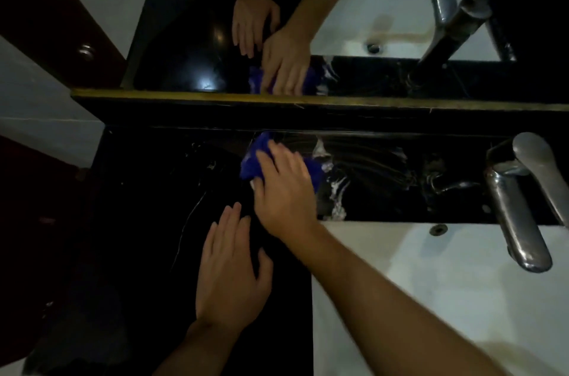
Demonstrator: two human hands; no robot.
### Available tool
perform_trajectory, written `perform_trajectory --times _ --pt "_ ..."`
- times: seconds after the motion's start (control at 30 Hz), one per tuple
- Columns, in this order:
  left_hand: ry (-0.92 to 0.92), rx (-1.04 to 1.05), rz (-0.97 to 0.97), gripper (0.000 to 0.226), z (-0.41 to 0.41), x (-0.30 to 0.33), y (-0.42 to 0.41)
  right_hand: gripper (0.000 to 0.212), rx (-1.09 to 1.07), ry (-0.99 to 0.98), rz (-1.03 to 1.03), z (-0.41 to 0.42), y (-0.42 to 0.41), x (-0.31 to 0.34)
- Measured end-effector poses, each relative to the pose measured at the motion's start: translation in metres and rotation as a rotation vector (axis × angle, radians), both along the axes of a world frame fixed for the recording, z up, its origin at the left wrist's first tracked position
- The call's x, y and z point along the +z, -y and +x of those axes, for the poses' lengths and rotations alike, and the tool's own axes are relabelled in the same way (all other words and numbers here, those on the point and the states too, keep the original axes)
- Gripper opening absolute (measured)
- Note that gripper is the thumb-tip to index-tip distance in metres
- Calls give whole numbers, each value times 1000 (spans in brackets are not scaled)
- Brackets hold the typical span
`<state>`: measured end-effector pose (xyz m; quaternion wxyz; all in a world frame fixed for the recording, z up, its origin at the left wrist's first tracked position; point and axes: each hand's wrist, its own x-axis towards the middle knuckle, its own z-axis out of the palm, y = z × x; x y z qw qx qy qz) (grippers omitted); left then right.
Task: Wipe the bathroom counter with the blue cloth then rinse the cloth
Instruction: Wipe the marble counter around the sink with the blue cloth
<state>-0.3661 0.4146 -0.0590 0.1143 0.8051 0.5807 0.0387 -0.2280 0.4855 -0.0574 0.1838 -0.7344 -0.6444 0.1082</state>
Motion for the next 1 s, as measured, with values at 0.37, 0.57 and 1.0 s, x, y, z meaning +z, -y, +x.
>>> perform_trajectory --times 0.37,0.57,1.0 --pt "88 47 40 66 0 -4 1 42 -508 -362 261 134 86 41" --pt "47 67 16 67 0 -5 2 48 -624 -420 63 142 63 55" --pt "48 68 39 64 1 -5 2 63 -708 136 143 133 67 33"
